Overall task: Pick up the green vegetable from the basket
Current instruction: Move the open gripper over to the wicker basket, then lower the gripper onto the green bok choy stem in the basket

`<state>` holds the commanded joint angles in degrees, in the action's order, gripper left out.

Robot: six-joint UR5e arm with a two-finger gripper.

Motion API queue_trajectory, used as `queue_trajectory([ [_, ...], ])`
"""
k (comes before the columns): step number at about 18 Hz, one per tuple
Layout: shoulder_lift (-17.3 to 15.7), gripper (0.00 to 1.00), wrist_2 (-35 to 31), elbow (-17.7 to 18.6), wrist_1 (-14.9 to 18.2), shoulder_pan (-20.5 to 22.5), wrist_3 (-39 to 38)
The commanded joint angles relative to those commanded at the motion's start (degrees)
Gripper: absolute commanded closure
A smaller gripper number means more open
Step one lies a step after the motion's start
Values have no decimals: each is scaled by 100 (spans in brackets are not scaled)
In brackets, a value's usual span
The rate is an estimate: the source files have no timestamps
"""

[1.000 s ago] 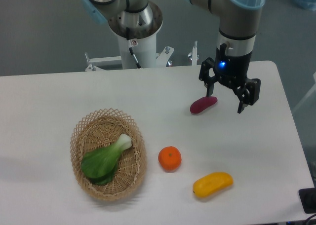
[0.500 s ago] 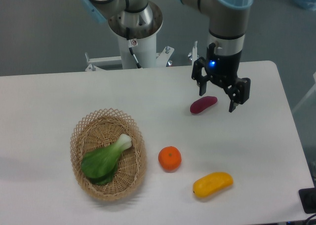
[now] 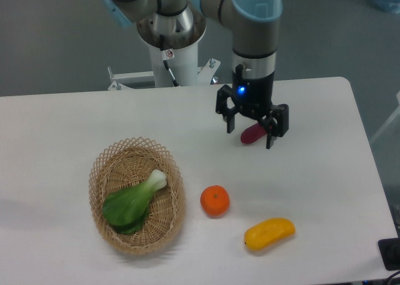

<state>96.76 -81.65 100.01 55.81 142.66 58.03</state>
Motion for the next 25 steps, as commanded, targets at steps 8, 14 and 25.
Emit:
queue_trajectory([
  [8, 484, 0, 44, 211, -114, -879, -1091],
  [14, 817, 0, 26, 405, -114, -1266, -1048],
  [25, 1468, 0, -202, 370, -668, -1847, -996],
])
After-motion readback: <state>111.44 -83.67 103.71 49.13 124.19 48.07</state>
